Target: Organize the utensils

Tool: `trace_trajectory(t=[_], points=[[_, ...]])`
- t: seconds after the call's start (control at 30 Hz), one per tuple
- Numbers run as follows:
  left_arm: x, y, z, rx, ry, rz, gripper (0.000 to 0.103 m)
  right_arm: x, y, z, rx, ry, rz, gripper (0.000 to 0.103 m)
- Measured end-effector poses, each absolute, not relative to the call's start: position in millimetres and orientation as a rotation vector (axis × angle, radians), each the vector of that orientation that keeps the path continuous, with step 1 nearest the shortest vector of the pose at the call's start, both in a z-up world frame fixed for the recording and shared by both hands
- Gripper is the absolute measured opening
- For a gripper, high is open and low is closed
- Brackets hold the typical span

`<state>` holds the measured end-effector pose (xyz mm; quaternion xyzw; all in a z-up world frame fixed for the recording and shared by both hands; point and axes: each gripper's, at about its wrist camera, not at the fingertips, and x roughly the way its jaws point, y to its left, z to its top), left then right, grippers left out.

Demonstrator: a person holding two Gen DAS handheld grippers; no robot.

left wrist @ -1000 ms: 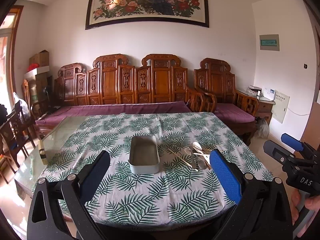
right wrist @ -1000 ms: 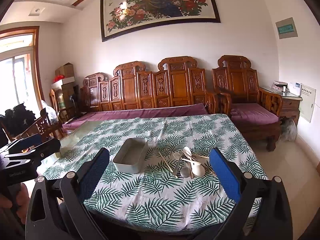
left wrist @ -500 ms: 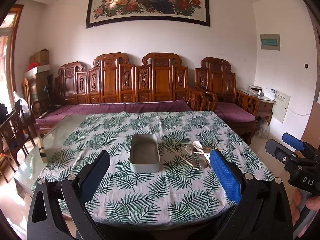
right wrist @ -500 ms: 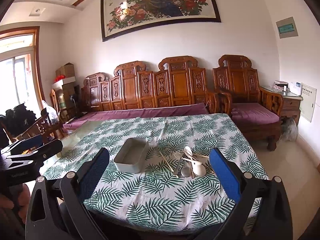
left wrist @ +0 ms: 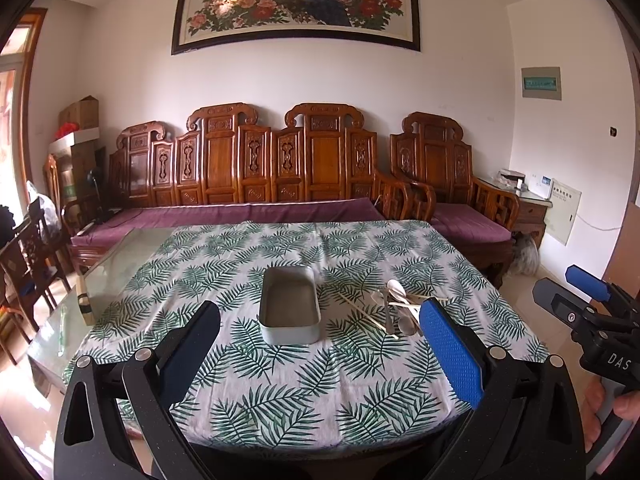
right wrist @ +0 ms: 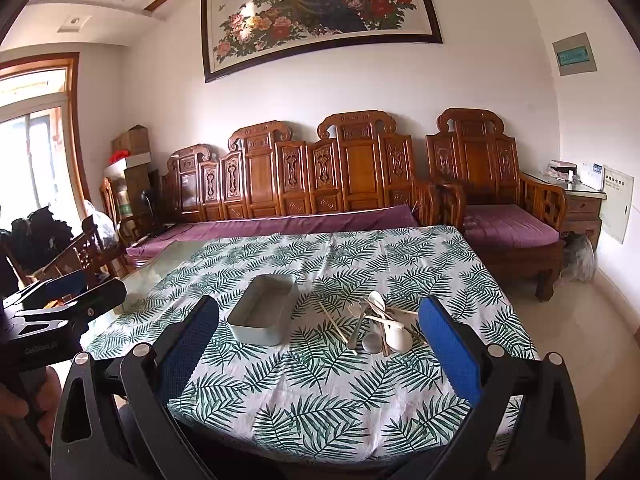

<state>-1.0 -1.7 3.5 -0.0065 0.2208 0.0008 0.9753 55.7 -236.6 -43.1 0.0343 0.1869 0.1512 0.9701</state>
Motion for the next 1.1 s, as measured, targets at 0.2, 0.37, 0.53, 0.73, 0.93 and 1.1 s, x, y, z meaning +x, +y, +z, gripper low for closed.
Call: trace_trajectory(t=[0.2,0.37,0.53,0.73,0.93,1.1], points=[[-3,-2,3,-0.012,0.437,-0.002,0.097,56,-236,-44,0.069,0.375,0.306,0.101],[-4,-2,3,-0.012,0.433,-0.005,0.097,57,-237,-45,0.07,0.375,0.307,0.101],[-5,-2,3,-0.011,0.434,-0.006,0.097,57,-237,-45,0.07,0.376,0.308,0.101],[-2,-2,-3,-0.008,0.45,-0.006,0.097,60,-238,-47,0.072,0.383,0.308,0.101],[16,-1,-18,-0.004,0.496,-0.008,0.097,71,-240,-56,0.069,0.399,0.323,0.101],[31,-1,-34,-0.002,0.536,-0.02,0.097,89,-240,-69,0.046,0.414,0.334,0.101]])
